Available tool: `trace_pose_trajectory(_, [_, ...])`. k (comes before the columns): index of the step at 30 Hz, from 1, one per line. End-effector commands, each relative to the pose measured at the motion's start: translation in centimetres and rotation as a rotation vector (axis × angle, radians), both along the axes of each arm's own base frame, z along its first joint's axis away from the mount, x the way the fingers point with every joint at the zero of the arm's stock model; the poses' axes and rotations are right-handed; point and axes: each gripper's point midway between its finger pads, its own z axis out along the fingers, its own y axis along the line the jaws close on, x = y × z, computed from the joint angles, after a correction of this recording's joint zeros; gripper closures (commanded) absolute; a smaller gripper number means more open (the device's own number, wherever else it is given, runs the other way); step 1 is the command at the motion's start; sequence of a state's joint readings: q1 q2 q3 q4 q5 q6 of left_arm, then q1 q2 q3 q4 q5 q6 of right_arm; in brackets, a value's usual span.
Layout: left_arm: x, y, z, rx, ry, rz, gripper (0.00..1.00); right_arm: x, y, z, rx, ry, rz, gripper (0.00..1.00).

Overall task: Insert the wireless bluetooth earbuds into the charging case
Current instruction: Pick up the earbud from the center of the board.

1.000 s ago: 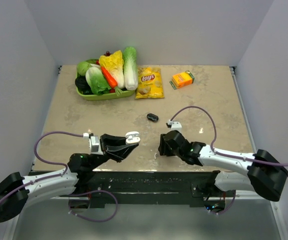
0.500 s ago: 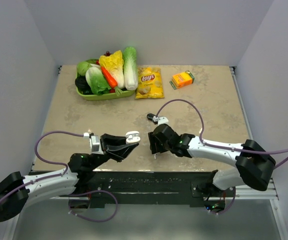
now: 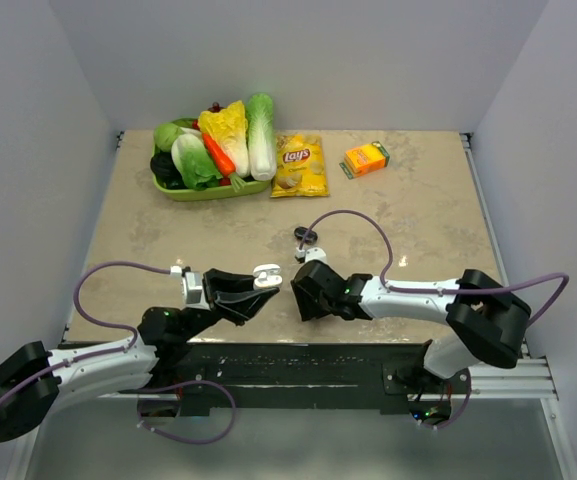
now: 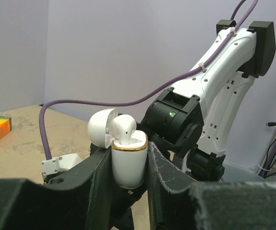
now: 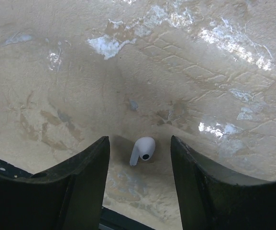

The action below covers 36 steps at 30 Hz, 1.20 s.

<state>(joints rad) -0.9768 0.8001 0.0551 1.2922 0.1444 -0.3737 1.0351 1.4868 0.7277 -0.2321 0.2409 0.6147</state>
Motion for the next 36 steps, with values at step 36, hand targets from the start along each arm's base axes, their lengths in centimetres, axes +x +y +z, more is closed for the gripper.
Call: trace_pose_trajectory(36, [-0.7,1.4,2.1,-0.103,-0.062,0.017,1.0,-1.1,-1.3,-2.0,-0.039,0.027,-0.03,0.52])
